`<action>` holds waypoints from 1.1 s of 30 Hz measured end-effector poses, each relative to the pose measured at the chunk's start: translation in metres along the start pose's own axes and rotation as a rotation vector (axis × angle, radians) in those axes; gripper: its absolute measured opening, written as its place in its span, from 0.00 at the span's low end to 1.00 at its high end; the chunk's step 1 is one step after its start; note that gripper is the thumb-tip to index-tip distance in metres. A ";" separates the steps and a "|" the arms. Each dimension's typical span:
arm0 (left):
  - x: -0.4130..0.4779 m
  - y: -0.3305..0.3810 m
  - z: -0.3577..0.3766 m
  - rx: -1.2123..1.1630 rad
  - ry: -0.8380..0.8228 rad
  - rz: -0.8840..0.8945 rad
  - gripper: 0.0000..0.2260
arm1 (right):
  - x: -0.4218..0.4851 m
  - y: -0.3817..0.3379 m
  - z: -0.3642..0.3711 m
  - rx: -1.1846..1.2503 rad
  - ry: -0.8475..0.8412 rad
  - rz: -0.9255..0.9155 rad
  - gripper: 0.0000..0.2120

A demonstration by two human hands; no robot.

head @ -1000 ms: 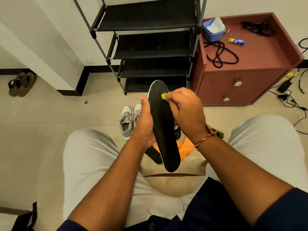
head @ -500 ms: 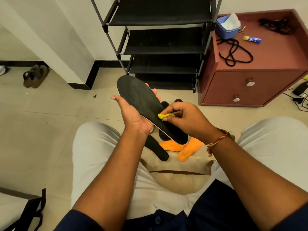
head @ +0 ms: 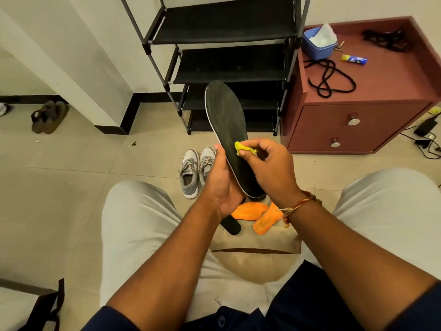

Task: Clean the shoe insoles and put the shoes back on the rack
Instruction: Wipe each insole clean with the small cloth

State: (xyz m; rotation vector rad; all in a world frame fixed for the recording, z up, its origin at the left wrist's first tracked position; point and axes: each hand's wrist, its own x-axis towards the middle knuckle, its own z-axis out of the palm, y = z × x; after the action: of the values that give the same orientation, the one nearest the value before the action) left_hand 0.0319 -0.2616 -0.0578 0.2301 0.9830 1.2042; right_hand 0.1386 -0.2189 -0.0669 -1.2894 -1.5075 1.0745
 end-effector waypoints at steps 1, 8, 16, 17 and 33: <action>0.001 0.002 -0.001 0.010 0.010 -0.009 0.37 | 0.001 0.000 0.000 -0.084 -0.001 -0.062 0.08; 0.007 0.020 -0.014 0.016 0.099 0.032 0.42 | -0.011 -0.005 0.007 -0.340 -0.250 -0.432 0.08; -0.003 -0.006 0.002 0.285 -0.149 -0.110 0.40 | 0.020 -0.014 -0.026 -0.529 0.120 -0.541 0.05; -0.003 -0.011 0.002 0.313 -0.185 -0.123 0.41 | 0.027 -0.013 -0.032 -0.516 0.177 -0.508 0.05; 0.010 0.018 -0.021 0.029 0.148 0.091 0.37 | -0.009 -0.014 0.007 -0.400 -0.392 -0.408 0.08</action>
State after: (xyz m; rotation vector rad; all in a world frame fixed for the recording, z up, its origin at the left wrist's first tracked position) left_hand 0.0049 -0.2530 -0.0644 0.2125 1.1293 1.3055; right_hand 0.1288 -0.2298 -0.0561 -0.9858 -2.2554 0.8077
